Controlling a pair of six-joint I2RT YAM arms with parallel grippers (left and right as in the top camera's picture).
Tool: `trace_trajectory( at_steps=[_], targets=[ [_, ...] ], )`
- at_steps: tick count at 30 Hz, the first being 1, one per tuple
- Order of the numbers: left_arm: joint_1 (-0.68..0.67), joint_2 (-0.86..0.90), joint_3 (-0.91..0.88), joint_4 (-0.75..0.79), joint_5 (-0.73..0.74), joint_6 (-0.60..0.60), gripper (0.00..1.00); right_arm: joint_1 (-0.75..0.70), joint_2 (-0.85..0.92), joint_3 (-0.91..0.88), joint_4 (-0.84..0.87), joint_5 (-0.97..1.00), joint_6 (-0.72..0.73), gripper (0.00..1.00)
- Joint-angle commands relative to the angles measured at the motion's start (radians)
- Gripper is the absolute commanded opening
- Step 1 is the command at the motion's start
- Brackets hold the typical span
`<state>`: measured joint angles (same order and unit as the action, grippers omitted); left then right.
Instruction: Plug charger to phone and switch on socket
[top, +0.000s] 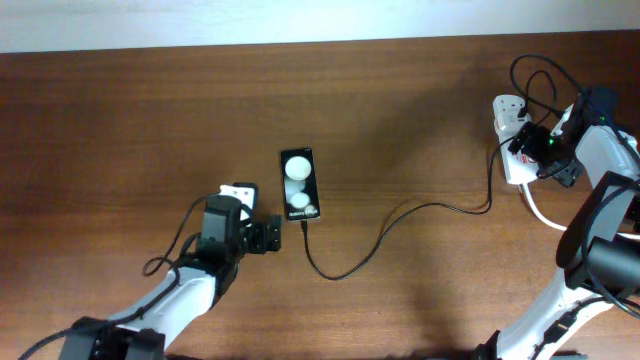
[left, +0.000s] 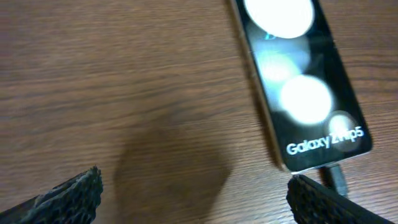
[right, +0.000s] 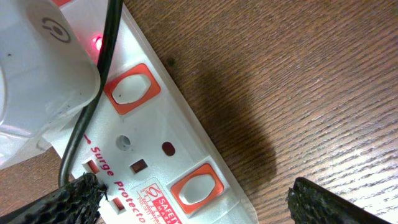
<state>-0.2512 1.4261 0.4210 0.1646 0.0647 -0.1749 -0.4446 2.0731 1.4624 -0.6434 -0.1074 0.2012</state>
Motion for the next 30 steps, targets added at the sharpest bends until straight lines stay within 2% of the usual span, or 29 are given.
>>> trace_trajectory(
  at_steps=[1,5,8,12,18,22,24,27,30],
  targets=[
    [0.069,-0.047,-0.061,0.007,0.038,0.020,0.99,0.000,-0.018,-0.015,-0.004,0.013,-0.014,0.99],
    [0.133,-0.111,-0.174,0.057,0.068,0.020,0.99,0.000,-0.018,-0.015,-0.004,0.013,-0.014,0.99],
    [0.143,-0.172,-0.336,0.262,0.070,0.020,0.99,0.000,-0.018,-0.015,-0.005,0.013,-0.014,0.99],
    [0.143,-0.253,-0.410,0.306,0.070,0.020,0.99,0.000,-0.018,-0.015,-0.004,0.013,-0.014,0.99],
    [0.143,-0.368,-0.412,0.135,0.069,0.020,0.99,0.000,-0.018,-0.015,-0.005,0.013,-0.014,0.99],
    [0.143,-0.642,-0.412,-0.133,0.068,0.021,0.99,0.000,-0.018,-0.015,-0.005,0.013,-0.014,0.99],
    [0.143,-0.770,-0.412,-0.241,0.021,0.021,0.99,0.000,-0.018,-0.015,-0.005,0.013,-0.014,0.99],
    [0.142,-0.798,-0.412,-0.243,-0.010,0.027,0.99,0.000,-0.018,-0.015,-0.004,0.013,-0.014,0.99],
    [0.143,-0.909,-0.412,-0.245,-0.009,0.152,0.99,0.000,-0.018,-0.015,-0.004,0.013,-0.014,0.99]
  ],
)
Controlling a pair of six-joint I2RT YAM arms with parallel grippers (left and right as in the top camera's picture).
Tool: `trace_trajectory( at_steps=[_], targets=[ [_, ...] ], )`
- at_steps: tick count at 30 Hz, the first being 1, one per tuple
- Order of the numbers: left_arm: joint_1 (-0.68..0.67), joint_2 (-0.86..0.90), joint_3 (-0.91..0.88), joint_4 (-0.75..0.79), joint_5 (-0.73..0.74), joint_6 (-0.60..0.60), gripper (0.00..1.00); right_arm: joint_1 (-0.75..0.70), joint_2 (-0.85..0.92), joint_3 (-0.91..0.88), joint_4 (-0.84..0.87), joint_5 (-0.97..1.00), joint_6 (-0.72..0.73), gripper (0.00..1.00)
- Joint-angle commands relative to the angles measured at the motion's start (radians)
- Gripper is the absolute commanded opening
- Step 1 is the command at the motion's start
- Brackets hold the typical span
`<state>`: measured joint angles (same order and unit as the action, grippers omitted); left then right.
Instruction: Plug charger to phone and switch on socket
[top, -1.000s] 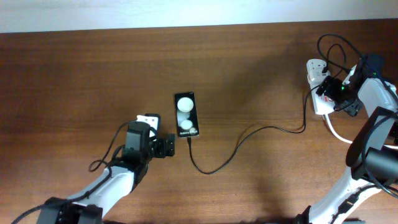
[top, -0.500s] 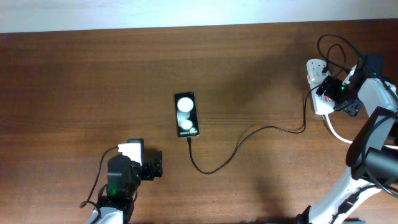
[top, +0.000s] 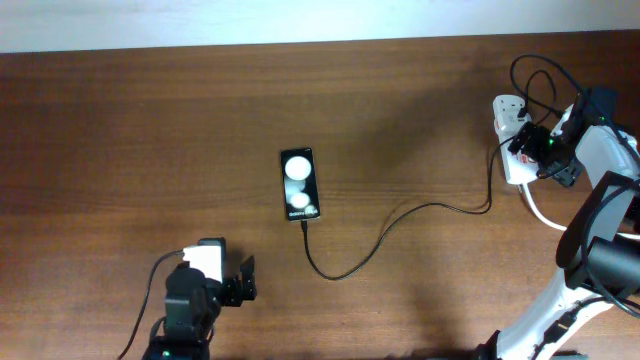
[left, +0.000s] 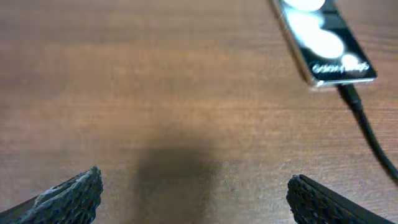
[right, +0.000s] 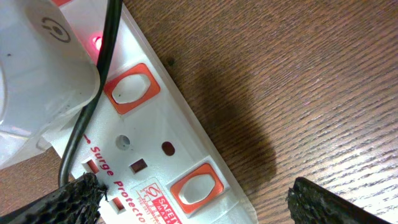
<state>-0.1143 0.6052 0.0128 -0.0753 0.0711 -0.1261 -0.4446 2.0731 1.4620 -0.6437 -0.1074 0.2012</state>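
The black phone (top: 300, 184) lies mid-table with the black charger cable (top: 390, 222) plugged into its near end; the left wrist view shows the phone (left: 323, 43) and the cable (left: 367, 130) entering it. The cable runs right to a white charger plug (right: 37, 68) in the white power strip (top: 515, 145). A red light (right: 96, 42) glows beside the plug on the power strip (right: 161, 162). My left gripper (top: 238, 285) stands open near the front edge, well short of the phone. My right gripper (top: 545, 150) hovers open over the strip.
Orange-framed rocker switches (right: 132, 87) (right: 196, 186) line the strip. Loops of black cable (top: 540, 75) lie behind it, and a white lead (top: 540, 212) trails toward the front right. A pale wall borders the table's far edge.
My left gripper has pulled back toward the front edge, away from the phone, still open. The right gripper stays over the strip, and the red light stays lit.
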Motion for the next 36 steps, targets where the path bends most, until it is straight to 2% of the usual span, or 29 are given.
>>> trace_trajectory(
  at_steps=[1,13,36],
  targets=[
    [0.006,-0.144,-0.004,-0.005,-0.016,0.130,0.99,0.000,-0.018,-0.014,-0.004,0.013,-0.014,0.99],
    [0.006,-0.588,-0.005,-0.009,-0.061,0.188,0.99,0.000,-0.018,-0.014,-0.004,0.013,-0.014,0.99],
    [0.022,-0.600,-0.004,-0.009,-0.064,0.188,0.99,0.000,-0.018,-0.014,-0.004,0.013,-0.014,0.99]
  ],
)
